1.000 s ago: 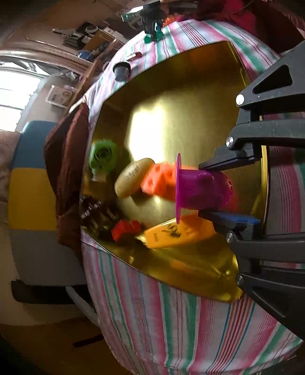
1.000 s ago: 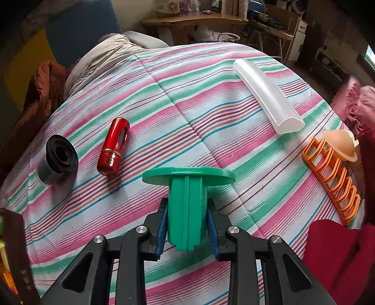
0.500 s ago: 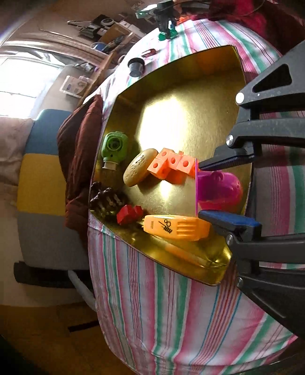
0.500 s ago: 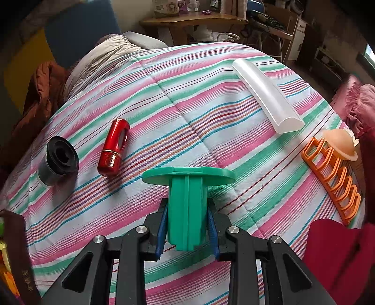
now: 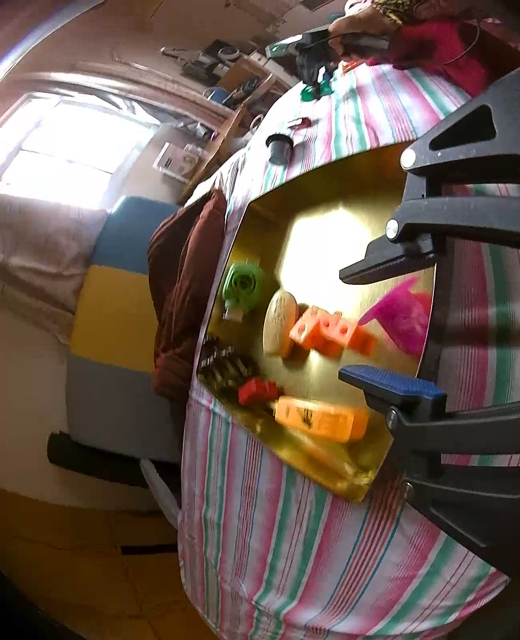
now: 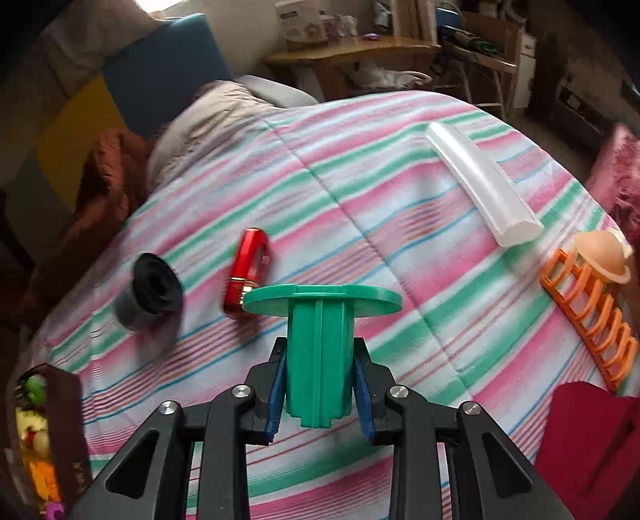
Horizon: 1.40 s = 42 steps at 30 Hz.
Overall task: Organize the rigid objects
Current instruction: 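Carry the magenta cup into the gold tray and open the left tool, then carry the green flanged toy into the gold tray and open the right tool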
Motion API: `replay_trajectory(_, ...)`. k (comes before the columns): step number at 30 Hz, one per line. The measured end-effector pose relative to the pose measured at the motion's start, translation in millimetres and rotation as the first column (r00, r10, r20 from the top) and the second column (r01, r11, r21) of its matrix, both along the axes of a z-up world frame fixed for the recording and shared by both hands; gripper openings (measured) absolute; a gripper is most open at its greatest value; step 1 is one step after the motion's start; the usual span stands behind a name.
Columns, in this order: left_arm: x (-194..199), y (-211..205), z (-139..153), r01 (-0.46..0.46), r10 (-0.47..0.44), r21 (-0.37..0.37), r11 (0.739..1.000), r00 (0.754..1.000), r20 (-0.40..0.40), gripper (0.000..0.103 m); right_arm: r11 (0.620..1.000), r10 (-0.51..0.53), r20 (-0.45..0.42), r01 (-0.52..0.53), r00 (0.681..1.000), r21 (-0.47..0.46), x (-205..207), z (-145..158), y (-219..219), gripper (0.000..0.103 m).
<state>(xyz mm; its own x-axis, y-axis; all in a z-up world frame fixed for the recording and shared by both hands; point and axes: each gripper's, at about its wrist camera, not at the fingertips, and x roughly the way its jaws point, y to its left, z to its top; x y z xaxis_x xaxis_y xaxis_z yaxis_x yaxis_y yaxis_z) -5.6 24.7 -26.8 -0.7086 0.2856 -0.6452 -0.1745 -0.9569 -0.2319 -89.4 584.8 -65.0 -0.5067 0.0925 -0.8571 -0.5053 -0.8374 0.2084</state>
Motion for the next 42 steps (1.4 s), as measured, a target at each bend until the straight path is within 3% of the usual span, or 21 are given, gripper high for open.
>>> replay_trajectory(10, 14.8, 28.8, -1.2, 0.082, -0.083, -0.022, 0.996, 0.996, -0.019, 0.042, 0.989, 0.144, -0.124, -0.146, 0.982, -0.004, -5.0, 17.5, -32.3, 0.03)
replay_trajectory(18, 21.7, 31.5, -1.9, 0.11, -0.111, -0.039, 0.993, 0.994, -0.018, 0.042, 0.951, 0.309, -0.139, -0.309, 0.941, 0.027, -7.1, 28.1, -81.1, 0.03)
replay_trajectory(24, 24.9, 26.6, -5.3, 0.115, -0.116, -0.039, 0.993, 0.993, -0.026, 0.042, 0.893, 0.447, -0.16, -0.449, 0.88, 0.027, -2.2, 44.0, -148.8, 0.031)
replay_trajectory(34, 28.6, 8.2, -8.7, 0.079, -0.079, -0.014, 0.997, 0.997, -0.02, 0.042, 0.737, 0.671, -0.183, -0.673, 0.719, 0.061, -10.9, 60.5, -297.4, 0.031)
replay_trajectory(38, 29.9, -1.8, -8.1, 0.058, -0.058, -0.007, 0.998, 0.998, -0.021, 0.042, 0.709, 0.705, -0.098, -0.696, 0.702, 0.112, -22.8, 46.8, -342.0, 0.031)
replay_trajectory(42, 31.7, -7.8, -8.0, 0.045, -0.045, -0.009, 0.999, 0.999, -0.021, 0.042, 0.722, 0.691, -0.049, -0.686, 0.721, 0.089, -38.3, 26.0, -364.0, 0.031)
